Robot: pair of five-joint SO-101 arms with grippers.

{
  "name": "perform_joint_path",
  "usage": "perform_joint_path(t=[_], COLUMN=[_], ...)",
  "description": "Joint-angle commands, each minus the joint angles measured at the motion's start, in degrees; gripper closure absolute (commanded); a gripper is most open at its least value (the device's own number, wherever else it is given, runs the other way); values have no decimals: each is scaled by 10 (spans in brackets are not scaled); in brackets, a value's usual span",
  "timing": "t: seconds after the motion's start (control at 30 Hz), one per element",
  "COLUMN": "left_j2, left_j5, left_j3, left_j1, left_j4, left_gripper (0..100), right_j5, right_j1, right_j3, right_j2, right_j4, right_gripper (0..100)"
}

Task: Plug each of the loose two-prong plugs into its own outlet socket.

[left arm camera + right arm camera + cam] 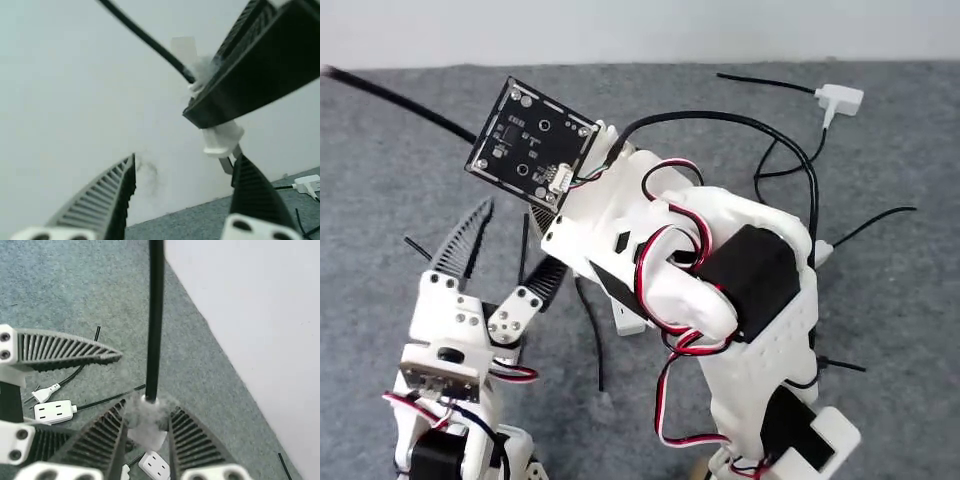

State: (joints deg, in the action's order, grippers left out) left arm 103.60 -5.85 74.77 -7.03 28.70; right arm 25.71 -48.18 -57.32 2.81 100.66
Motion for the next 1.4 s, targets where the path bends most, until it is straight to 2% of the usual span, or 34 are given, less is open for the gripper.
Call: perform_joint_path(t=[0.0, 0.5, 1.1, 1.37], left_j2=[6, 6, 6, 6], left_j5=[0, 1, 1, 1], left_j3=[-6, -6, -6, 4], left_j1=[24, 49, 51, 48], left_j4=[-21, -11, 2, 5], left_gripper=[702, 702, 702, 702], right_j5=[-11, -10, -11, -14], right_j1=[-2, 20, 42, 42], right_j3=[-20, 70, 274, 280], right_j2=[23, 48, 117, 117], right_j4=[25, 24, 22, 22], right_gripper=[991, 991, 991, 991])
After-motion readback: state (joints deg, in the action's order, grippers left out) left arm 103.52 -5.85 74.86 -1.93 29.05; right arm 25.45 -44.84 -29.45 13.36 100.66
